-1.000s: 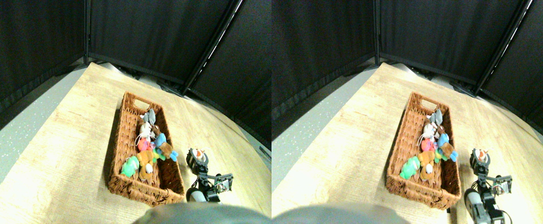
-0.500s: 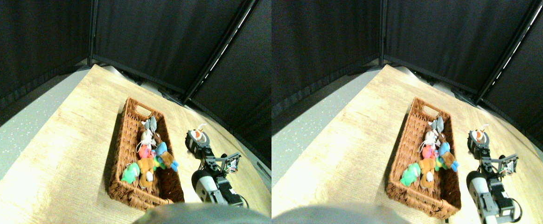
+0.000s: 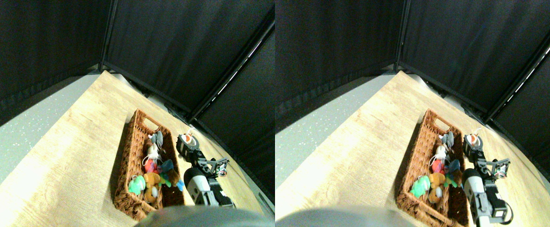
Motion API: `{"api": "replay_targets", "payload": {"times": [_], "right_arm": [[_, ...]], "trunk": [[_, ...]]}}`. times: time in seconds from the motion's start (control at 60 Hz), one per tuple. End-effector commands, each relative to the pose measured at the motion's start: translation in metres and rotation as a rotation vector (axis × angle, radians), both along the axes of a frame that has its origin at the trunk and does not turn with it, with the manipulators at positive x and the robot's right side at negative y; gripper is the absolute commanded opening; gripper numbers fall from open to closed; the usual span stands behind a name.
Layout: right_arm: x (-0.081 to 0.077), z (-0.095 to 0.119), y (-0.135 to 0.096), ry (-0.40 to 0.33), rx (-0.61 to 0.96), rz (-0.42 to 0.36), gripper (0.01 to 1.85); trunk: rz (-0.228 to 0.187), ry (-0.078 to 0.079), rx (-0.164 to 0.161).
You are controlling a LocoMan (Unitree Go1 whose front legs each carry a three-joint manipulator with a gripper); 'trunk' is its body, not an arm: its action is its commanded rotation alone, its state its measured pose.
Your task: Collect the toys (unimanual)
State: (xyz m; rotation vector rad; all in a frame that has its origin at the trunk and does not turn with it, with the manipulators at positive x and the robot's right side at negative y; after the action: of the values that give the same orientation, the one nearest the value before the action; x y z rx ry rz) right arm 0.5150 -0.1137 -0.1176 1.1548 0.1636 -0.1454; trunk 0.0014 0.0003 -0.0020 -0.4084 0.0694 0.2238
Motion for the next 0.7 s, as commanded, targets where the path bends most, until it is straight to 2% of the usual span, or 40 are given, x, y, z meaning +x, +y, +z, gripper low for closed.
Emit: {"api": "replay_targets", "payload": {"times": [0.017, 0.283, 0.35, 0.367, 0.417, 0.433, 0.483, 0.5, 0.6, 0.7], "right_arm": [[0.003, 0.003, 0.003, -0.028, 0.025, 0.03, 0.06], [0.002, 0.0, 0.013, -0.013, 0.025, 0.051, 0.06], [0.001, -0.001, 0.013, -0.012, 0.031, 0.082, 0.06], [0.001, -0.001, 0.013, -0.013, 0.015, 0.089, 0.11], [0.0, 0.0, 0.013, 0.011, -0.015, 0.103, 0.5], [0.0, 0.0, 0.013, 0.011, -0.015, 0.103, 0.5], [-0.001, 0.001, 0.012, 0.018, -0.008, 0.117, 0.87], [0.0, 0.001, 0.011, 0.022, -0.003, 0.12, 0.95], [0.002, 0.001, 0.01, 0.015, 0.006, 0.13, 1.06], [0.003, 0.006, 0.012, 0.009, -0.003, 0.118, 1.07]], "trunk": [[0.035, -0.01, -0.04], [0.043, -0.019, -0.054], [0.044, -0.021, -0.059], [0.044, -0.021, -0.059], [0.048, -0.022, -0.061], [0.048, -0.022, -0.062], [0.051, -0.024, -0.063], [0.051, -0.024, -0.063], [0.054, -0.024, -0.065], [0.054, -0.025, -0.065]]}}
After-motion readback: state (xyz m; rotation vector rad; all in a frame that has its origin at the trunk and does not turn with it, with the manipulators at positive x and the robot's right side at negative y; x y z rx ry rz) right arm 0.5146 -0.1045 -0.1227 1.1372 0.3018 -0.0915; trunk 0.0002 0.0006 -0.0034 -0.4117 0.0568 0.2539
